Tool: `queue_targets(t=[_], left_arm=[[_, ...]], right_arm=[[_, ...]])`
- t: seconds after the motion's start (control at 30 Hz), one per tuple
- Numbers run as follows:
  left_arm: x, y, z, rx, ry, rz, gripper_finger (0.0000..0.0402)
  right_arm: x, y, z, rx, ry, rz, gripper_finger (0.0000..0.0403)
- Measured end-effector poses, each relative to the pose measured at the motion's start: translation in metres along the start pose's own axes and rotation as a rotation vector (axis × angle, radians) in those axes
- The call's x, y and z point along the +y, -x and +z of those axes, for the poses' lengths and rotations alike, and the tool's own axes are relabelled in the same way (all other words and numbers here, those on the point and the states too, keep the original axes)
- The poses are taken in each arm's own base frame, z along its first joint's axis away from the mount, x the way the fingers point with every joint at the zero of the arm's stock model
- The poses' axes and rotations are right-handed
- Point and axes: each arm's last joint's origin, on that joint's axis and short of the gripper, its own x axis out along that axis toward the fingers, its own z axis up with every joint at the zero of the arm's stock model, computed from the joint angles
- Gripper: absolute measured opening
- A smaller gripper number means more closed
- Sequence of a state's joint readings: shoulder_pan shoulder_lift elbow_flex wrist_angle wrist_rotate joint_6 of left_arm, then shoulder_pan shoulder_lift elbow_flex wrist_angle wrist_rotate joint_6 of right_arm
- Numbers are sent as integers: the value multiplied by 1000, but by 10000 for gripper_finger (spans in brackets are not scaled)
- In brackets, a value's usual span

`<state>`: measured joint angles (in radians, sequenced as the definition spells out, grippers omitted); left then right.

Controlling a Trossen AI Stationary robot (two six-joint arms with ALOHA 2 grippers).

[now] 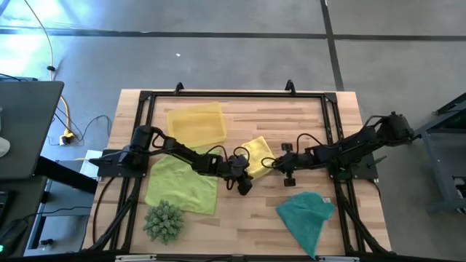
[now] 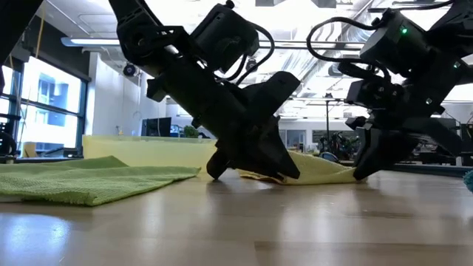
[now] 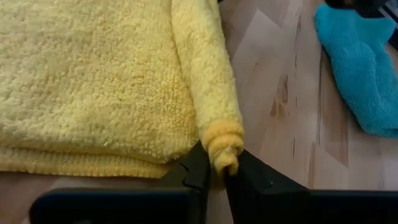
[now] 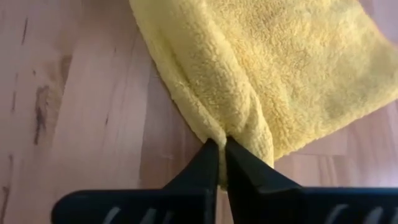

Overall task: Roll microfiber towels into tight, uniform cylinder then place into a basket
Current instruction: Roll the yellow microfiber towel

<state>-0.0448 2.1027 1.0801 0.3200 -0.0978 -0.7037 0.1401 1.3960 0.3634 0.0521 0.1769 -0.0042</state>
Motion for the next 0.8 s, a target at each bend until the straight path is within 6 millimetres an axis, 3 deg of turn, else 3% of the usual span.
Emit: queue_targets(t=[0.17, 0.33, 0.5, 0.67, 0.8], left_arm=[[-2, 9, 2, 38, -119, 20, 84], [-3, 35, 8, 134, -271, 109, 121], [-25, 57, 16, 54, -468, 90, 136], [-54, 61, 21, -158, -637, 6, 138], [-47, 51, 20, -190, -597, 74, 144]], right_arm=[[2, 0, 1, -2, -69, 102, 2], [-2, 0, 1, 9, -191, 209, 2], [-8, -1, 1, 20, -291, 278, 1], [-15, -2, 1, 22, -342, 304, 1], [-17, -2, 1, 14, -351, 307, 0]])
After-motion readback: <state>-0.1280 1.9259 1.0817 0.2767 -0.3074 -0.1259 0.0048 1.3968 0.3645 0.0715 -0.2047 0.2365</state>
